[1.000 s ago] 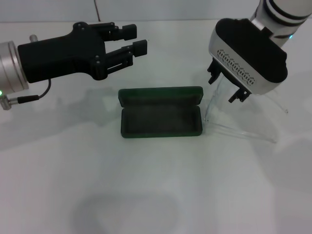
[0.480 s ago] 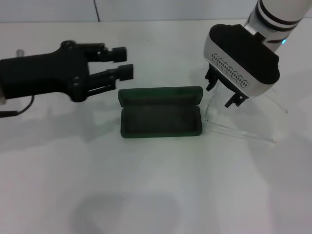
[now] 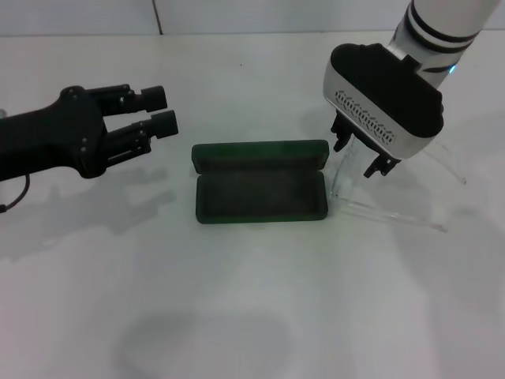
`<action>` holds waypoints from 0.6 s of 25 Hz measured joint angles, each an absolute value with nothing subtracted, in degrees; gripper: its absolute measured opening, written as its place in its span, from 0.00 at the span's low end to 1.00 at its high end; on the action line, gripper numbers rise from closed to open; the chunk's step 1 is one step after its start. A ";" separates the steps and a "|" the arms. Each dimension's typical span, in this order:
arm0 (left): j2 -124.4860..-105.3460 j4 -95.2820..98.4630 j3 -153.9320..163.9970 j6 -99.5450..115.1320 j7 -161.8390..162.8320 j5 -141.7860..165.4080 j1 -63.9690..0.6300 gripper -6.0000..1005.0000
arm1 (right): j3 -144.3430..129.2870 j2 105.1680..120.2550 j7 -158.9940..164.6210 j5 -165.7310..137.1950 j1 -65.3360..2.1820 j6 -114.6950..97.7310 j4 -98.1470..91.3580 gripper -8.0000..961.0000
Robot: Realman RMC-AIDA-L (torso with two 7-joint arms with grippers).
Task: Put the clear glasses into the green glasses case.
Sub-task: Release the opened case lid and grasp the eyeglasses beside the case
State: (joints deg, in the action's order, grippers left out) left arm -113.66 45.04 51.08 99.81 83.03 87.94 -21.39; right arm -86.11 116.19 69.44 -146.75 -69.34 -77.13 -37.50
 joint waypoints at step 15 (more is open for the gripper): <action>-115.43 44.93 50.97 99.59 81.50 87.63 -20.48 0.42 | -89.69 116.19 69.43 -145.86 -69.20 -73.55 -34.16 0.56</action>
